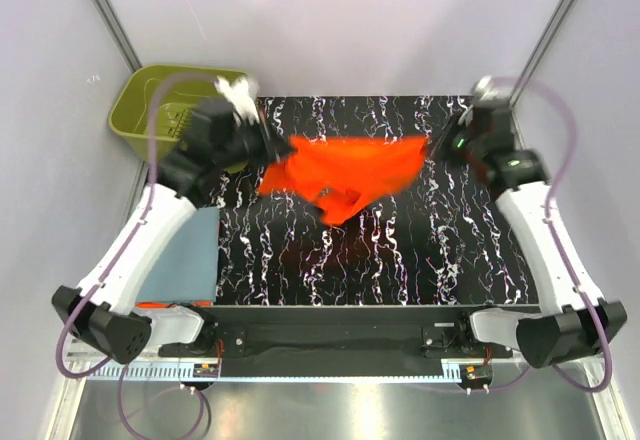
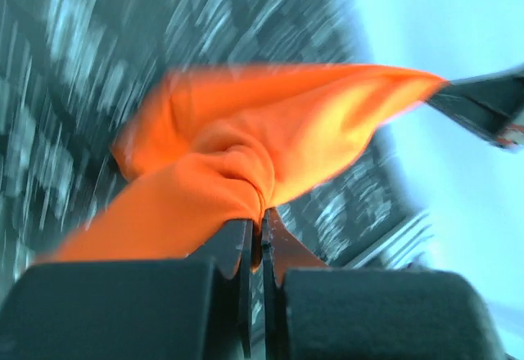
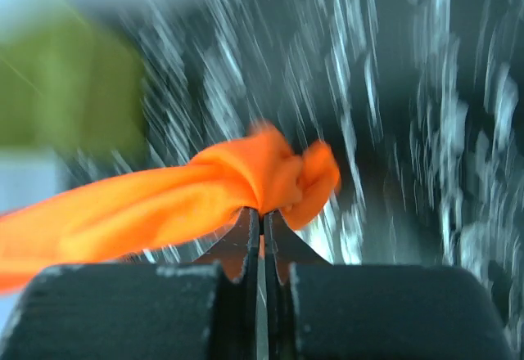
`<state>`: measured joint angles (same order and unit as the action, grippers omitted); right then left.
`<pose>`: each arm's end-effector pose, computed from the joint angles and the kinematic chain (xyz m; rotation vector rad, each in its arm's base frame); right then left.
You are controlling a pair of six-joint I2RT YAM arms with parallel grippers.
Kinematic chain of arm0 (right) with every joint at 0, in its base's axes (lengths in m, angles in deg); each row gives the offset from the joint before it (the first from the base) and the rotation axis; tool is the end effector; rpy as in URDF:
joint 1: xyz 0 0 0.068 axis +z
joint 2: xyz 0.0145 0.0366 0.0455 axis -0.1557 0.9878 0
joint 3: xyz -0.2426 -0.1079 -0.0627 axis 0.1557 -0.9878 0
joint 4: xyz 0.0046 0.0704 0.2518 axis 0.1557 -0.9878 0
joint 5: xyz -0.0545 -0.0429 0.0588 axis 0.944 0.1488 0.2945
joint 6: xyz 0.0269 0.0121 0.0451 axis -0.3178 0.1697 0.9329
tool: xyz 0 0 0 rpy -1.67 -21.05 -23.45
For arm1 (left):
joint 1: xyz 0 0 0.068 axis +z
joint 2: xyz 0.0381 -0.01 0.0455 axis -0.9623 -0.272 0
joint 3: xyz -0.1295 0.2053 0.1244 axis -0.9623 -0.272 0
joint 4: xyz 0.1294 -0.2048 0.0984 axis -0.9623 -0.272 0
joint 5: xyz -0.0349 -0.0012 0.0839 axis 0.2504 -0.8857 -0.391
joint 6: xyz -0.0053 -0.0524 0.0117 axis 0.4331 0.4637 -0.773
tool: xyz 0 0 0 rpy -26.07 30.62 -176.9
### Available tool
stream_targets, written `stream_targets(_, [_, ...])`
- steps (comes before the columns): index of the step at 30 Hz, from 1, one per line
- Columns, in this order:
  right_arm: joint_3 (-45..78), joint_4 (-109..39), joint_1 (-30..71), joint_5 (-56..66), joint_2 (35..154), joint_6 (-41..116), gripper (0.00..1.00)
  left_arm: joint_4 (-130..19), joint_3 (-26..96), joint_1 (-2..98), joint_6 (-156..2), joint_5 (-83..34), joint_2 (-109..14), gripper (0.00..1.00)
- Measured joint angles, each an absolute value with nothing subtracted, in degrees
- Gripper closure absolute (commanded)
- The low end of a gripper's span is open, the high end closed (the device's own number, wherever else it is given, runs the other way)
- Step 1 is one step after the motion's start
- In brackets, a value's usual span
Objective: Fold and stack the t-shirts
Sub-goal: Flatten the tshirt out
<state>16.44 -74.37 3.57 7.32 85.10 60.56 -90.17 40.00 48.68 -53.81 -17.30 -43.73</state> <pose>0.2575 0.0606 0.3767 0.2838 2.2239 0.5078 0.2418 -0.1260 0.3983 0.0074 2.1534 -0.9153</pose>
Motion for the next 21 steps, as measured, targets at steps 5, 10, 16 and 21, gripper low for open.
stream_targets(5, [48.31, -73.72, 2.37, 12.44, 89.1, 55.32, 1.0, -87.61, 69.66, 49.16, -59.01, -13.39, -48.91, 1.0])
stream_targets(10, [61.58, -75.95, 2.5, 11.13, 88.24, 52.71, 1.0, -85.01, 73.81, 53.44, -58.79, -9.22, -47.32, 1.0])
stream_targets(16, [29.84, -78.63, 2.94, -3.01, 71.92, 57.26, 0.93, -88.26, 49.13, 58.47, -59.16, -5.63, -42.05, 0.68])
stream_targets(21, [-3.08, -75.82, 12.06, -16.22, 67.63, 67.75, 0.34, -103.96, 38.14, 61.48, -65.0, -13.15, -48.06, 0.16])
